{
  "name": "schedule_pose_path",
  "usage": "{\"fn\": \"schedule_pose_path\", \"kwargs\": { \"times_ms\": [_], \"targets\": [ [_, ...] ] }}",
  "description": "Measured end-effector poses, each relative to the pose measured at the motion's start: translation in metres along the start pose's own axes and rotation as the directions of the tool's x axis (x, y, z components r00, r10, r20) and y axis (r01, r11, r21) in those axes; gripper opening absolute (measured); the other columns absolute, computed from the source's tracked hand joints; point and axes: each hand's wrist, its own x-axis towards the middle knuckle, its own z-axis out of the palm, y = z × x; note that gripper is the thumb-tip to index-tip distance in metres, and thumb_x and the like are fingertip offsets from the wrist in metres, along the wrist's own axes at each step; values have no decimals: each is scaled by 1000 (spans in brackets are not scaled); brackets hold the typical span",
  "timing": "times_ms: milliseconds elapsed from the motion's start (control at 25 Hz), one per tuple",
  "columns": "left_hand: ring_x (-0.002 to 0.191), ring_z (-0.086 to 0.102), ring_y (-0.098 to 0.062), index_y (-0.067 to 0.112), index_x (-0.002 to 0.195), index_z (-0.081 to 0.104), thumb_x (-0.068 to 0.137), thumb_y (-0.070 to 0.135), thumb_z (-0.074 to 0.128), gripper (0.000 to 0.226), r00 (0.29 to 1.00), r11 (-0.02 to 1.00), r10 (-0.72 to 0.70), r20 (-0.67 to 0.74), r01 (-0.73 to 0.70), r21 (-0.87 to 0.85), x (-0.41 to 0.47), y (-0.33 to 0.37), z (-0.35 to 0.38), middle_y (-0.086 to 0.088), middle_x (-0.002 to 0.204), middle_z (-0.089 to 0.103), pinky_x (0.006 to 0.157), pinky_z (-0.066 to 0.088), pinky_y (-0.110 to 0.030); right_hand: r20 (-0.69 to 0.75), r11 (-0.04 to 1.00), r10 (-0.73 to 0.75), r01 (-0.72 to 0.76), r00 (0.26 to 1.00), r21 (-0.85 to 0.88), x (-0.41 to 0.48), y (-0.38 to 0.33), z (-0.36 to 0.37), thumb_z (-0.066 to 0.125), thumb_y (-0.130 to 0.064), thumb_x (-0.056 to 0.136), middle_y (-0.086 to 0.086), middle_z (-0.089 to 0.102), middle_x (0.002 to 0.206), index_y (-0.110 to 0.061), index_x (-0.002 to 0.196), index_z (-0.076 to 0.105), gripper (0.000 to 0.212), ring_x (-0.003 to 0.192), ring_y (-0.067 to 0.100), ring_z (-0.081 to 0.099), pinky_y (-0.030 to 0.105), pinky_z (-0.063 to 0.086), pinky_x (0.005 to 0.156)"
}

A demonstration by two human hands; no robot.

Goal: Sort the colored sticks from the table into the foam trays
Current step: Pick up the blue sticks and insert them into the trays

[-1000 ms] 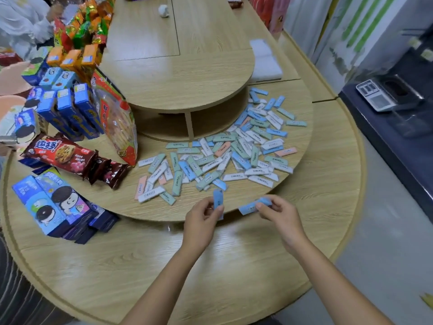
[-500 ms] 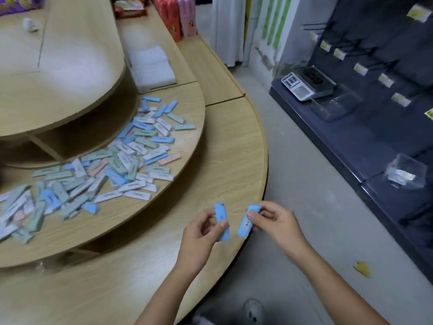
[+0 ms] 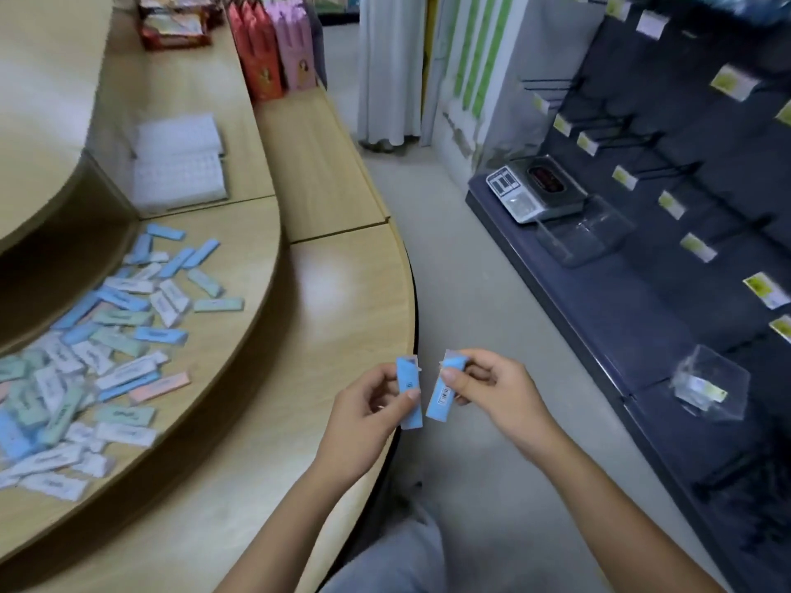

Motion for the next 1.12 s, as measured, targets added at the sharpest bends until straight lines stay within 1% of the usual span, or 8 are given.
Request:
{"fn": "schedule_pose_path", "kwargs": {
  "times_ms": [200, 360, 560, 680, 800, 920, 1000, 1120],
  "targets": [
    [82, 62, -26, 17, 105, 65, 90, 11, 61, 17, 999, 1000, -5, -47, 5, -11, 113, 37, 18, -5, 92, 70, 70, 53, -29, 80, 998, -9, 14, 997, -66, 109, -48, -49, 64, -7, 86, -5, 66, 72, -19, 91, 67, 12, 61, -1, 59, 15, 47, 58],
    [77, 63, -11, 14, 107, 64, 90, 9, 59, 18, 995, 999, -23, -98, 20, -27, 181, 64, 26, -5, 92, 71, 62, 48, -17, 165, 992, -11, 32, 986, -124, 193, -74, -75, 65, -10, 86, -2, 64, 71, -18, 91, 67, 9, 56, 2, 54, 20, 45, 54],
    [83, 65, -10, 16, 104, 60, 93, 14, 55, 12, 941, 999, -51, -334, 45, -24, 267, 68, 22, 3, 91, 72, 64, 47, -18, 371, 979, 20, 58, 928, -197, 321, -86, -85, 65, -10, 85, -1, 63, 67, -14, 88, 67, 5, 54, 6, 52, 20, 41, 50],
    [85, 64, -10, 18, 105, 57, 96, 14, 50, 13, 810, 992, -105, -577, 48, -113, 314, 69, 17, 4, 90, 71, 65, 47, -18, 569, 943, 46, 153, 821, -296, 402, -105, -83, 65, -11, 86, 2, 57, 65, -8, 90, 68, 5, 52, 7, 47, 20, 39, 49],
    [84, 60, -10, 25, 103, 55, 96, 17, 50, 12, 662, 980, -178, -728, 56, -188, 340, 74, 14, 4, 89, 66, 67, 45, -18, 686, 925, 78, 203, 723, -320, 455, -130, -64, 65, -11, 87, 4, 55, 60, -4, 89, 66, 8, 47, 11, 48, 22, 40, 45],
    [81, 54, -10, 33, 105, 50, 93, 26, 56, 15, 526, 980, -199, -827, 100, -172, 362, 80, -4, -2, 90, 57, 73, 45, -21, 791, 912, 105, 259, 602, -319, 503, -145, -23, 64, -10, 88, 6, 55, 54, -1, 92, 64, 11, 46, 16, 50, 25, 43, 46],
    [84, 57, -15, 34, 108, 50, 93, 26, 55, 17, 452, 982, -188, -872, 79, -171, 373, 81, -24, -7, 92, 58, 71, 46, -16, 857, 900, 124, 307, 500, -309, 526, -152, 15, 63, -11, 89, 8, 57, 58, 0, 93, 64, 11, 50, 18, 52, 25, 45, 49],
    [93, 60, -10, 33, 111, 50, 96, 23, 49, 18, 370, 989, -144, -918, 20, -148, 384, 84, -67, -1, 96, 61, 74, 46, -13, 914, 901, 113, 348, 390, -260, 549, -166, 77, 62, -8, 89, 7, 60, 65, -5, 93, 65, 6, 56, 14, 56, 22, 48, 53]
  ]
}}
